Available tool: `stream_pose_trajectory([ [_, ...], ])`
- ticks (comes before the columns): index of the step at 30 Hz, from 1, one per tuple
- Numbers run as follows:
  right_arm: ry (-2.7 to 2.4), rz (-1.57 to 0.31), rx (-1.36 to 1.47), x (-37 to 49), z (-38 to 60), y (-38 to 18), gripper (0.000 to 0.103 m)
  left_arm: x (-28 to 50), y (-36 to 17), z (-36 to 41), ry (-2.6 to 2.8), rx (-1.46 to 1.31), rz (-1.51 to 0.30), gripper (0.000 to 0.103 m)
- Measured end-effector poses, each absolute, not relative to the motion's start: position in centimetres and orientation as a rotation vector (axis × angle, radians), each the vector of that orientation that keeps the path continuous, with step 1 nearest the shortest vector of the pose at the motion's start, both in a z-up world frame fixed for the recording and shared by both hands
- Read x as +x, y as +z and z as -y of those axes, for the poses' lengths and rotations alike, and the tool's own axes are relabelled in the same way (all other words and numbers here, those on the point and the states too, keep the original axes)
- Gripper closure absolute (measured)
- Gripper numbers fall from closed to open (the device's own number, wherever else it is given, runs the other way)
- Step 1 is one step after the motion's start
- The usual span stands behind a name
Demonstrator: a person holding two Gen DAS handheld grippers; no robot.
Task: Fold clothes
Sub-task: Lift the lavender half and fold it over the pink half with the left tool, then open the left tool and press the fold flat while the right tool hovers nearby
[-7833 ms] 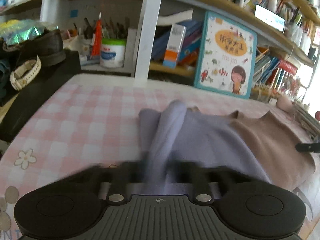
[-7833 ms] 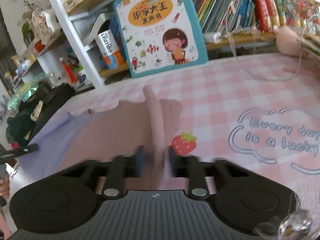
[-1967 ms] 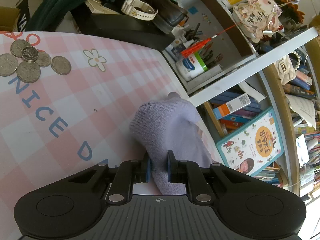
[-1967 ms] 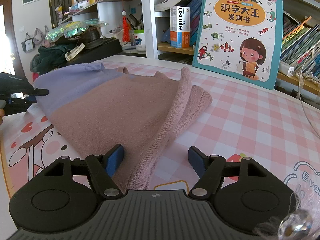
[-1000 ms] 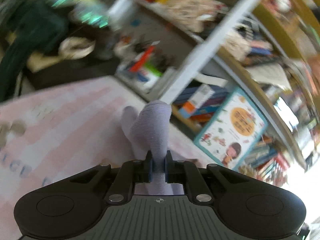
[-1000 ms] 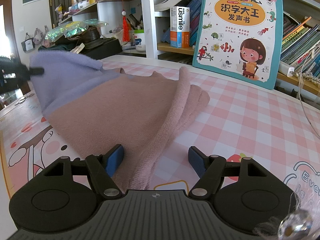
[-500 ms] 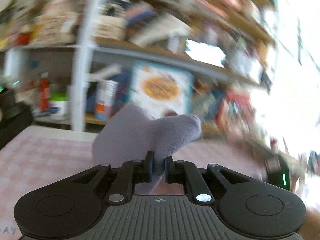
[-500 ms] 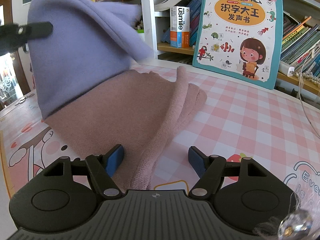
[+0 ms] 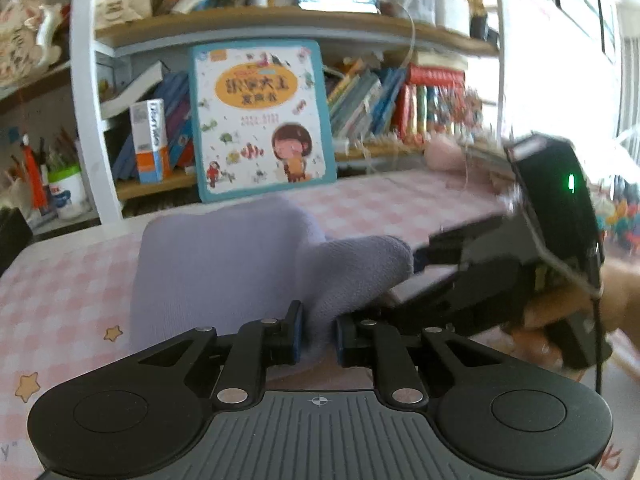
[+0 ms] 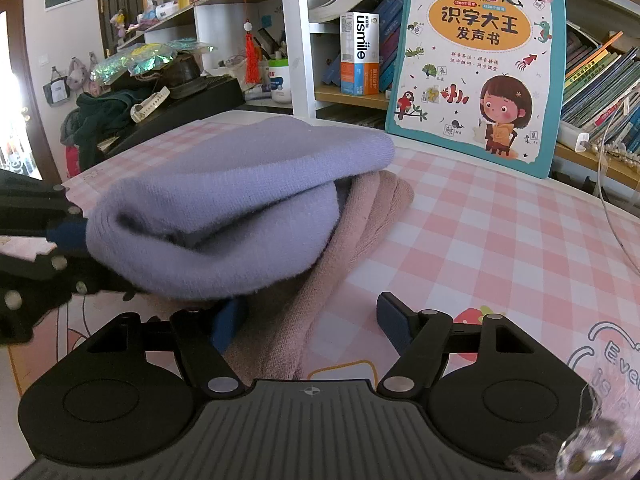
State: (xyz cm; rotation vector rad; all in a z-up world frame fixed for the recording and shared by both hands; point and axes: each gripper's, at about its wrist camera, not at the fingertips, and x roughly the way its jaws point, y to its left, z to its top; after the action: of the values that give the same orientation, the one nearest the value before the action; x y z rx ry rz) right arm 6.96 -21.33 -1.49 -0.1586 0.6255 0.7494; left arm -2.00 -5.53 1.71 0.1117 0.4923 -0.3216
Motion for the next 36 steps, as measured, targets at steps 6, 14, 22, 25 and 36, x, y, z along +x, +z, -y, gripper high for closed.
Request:
stream_pose_trajectory([
  [6, 0.749, -0.626, -0.158, 7.0, 21.3, -1.5, 0.034, -2.1, 3.6, 2.4, -0.279, -0.162, -0.373, 0.09],
  [14, 0.75, -0.627, -0.157, 7.0, 21.4, -1.5, 0.033, -1.2, 0.5, 6.2, -0.293, 0.094, -0.525, 0.08],
  [22, 0.746, -0.628, -0.082, 5.1, 23.9, -1.1, 0.031, -2.5, 2.4, 2.8, -0.379, -0.078, -0.528, 0.038],
  [25, 0.752, -0.649, -0.025, 3.4, 26.1, -0.5, 0.031, -4.1, 3.4, 1.8, -0.372, -0.054, -0.458, 0.033],
  [36, 0.993, -0.827, 0.634, 4.3, 28.9, 0.8, 0.03, -3.6, 3.8, -1.2, -0.312, -0.03, -0.401, 0.021],
])
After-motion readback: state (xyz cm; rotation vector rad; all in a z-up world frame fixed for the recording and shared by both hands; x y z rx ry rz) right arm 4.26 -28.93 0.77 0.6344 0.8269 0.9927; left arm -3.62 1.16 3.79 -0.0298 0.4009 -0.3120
